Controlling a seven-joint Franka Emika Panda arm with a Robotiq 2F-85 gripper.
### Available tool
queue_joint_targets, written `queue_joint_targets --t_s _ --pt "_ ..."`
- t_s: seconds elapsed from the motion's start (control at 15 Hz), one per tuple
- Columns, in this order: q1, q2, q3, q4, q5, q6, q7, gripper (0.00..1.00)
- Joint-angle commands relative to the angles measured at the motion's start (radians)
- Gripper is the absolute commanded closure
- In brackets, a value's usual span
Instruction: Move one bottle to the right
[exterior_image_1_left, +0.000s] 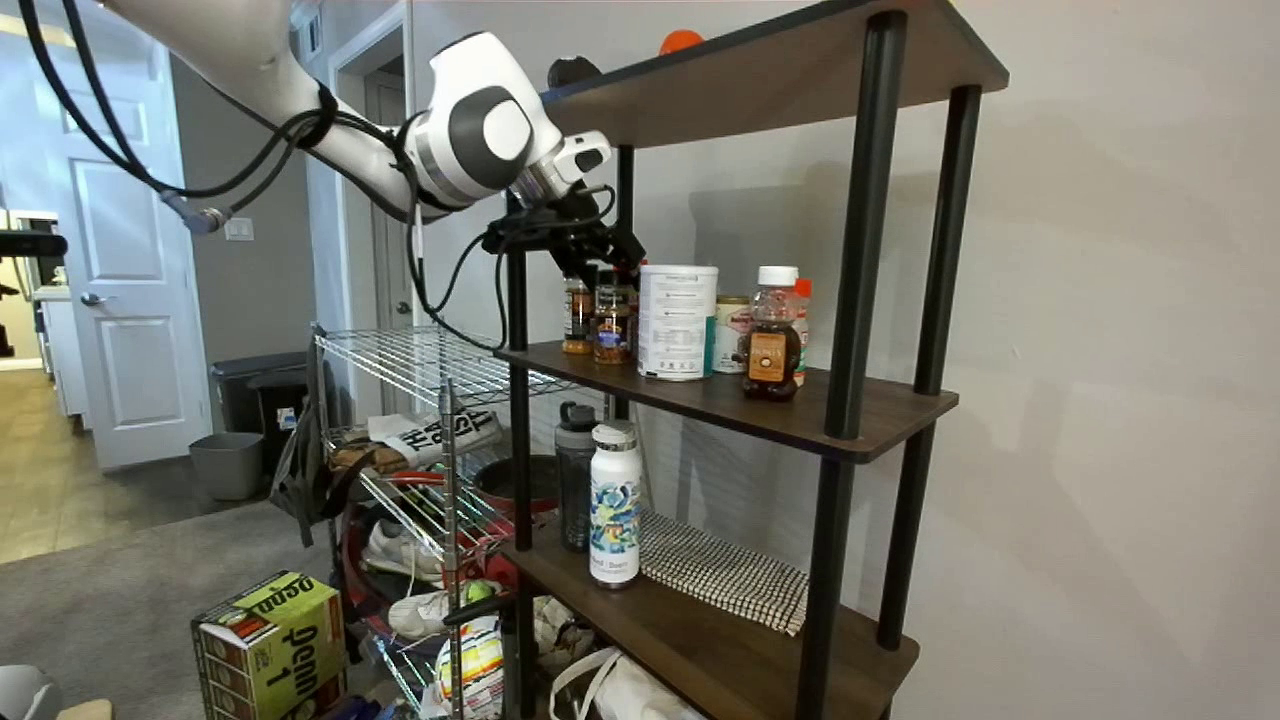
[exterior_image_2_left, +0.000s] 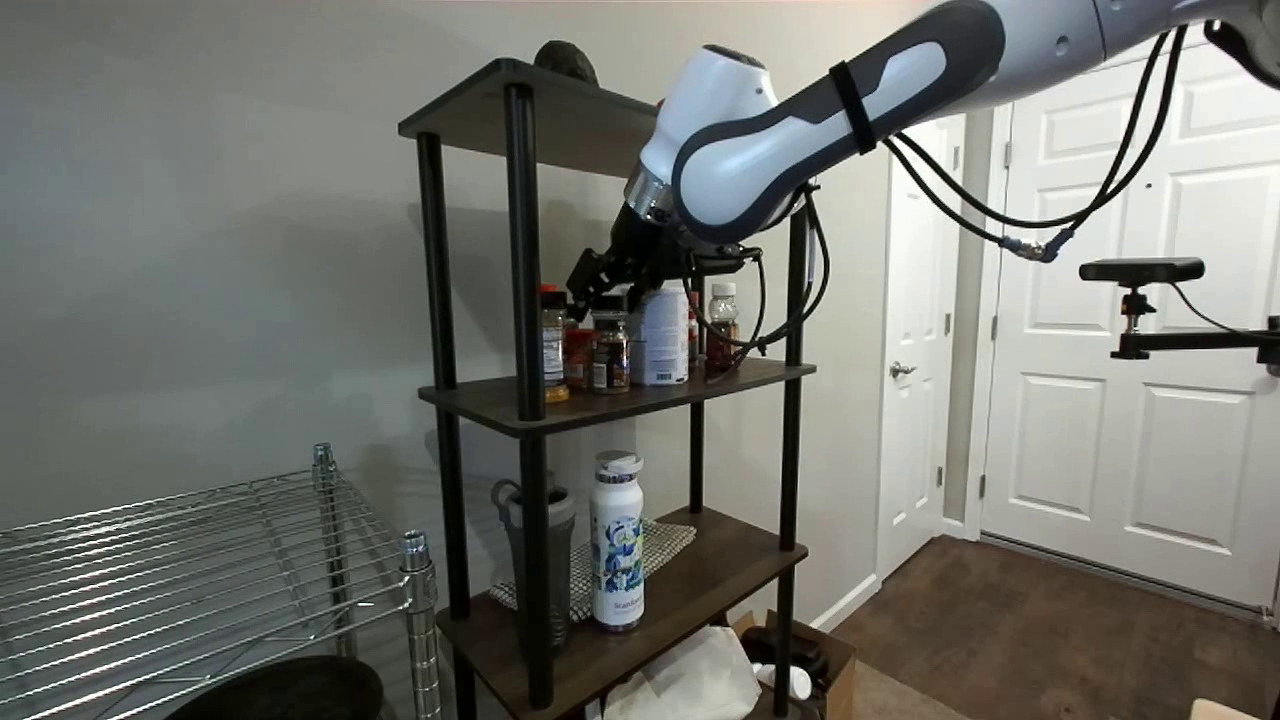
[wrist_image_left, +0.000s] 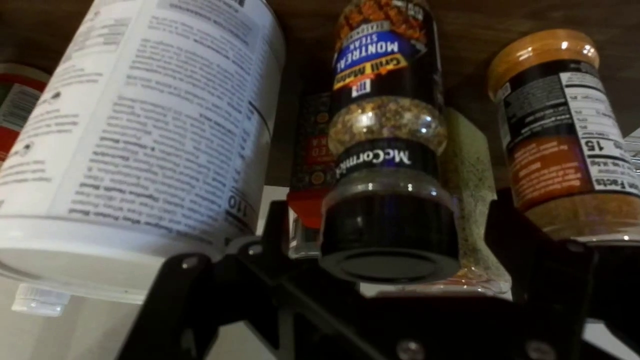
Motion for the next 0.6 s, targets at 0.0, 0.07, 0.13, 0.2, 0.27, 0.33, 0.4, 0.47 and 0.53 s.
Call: queue_joint_targets --t_s 0.0,0.07,0.13,0.2,0.27,0.33,0.4,0.47,0.53 --pt "0.000 -0.005 -0.004 0.005 -0.023 -0.002 0.031 0.00" --pt "-0.001 -0.008 -0.004 0.003 -0.015 -0.002 0.023 0.00" --pt "-0.002 -0.010 -0.006 0.001 -0.007 -0.001 0.017 0.13" --pt "-0.003 -0.013 -0.007 -0.003 -0.003 0.002 0.012 0.26" --pt "-0.004 -0.017 -0.009 -0.007 -0.007 0.003 0.010 0.33" --pt "-0.005 -0.020 -0.011 -0.009 -0.004 0.003 0.008 0.40" --pt "-0.006 -0.025 -0.014 -0.014 0.000 0.004 0.006 0.47" --pt "-0.007 -0.029 -0.016 -0.017 0.004 0.005 0.002 0.53" --pt "-0.009 -0.034 -0.019 -0.021 0.006 0.006 0.000 0.61"
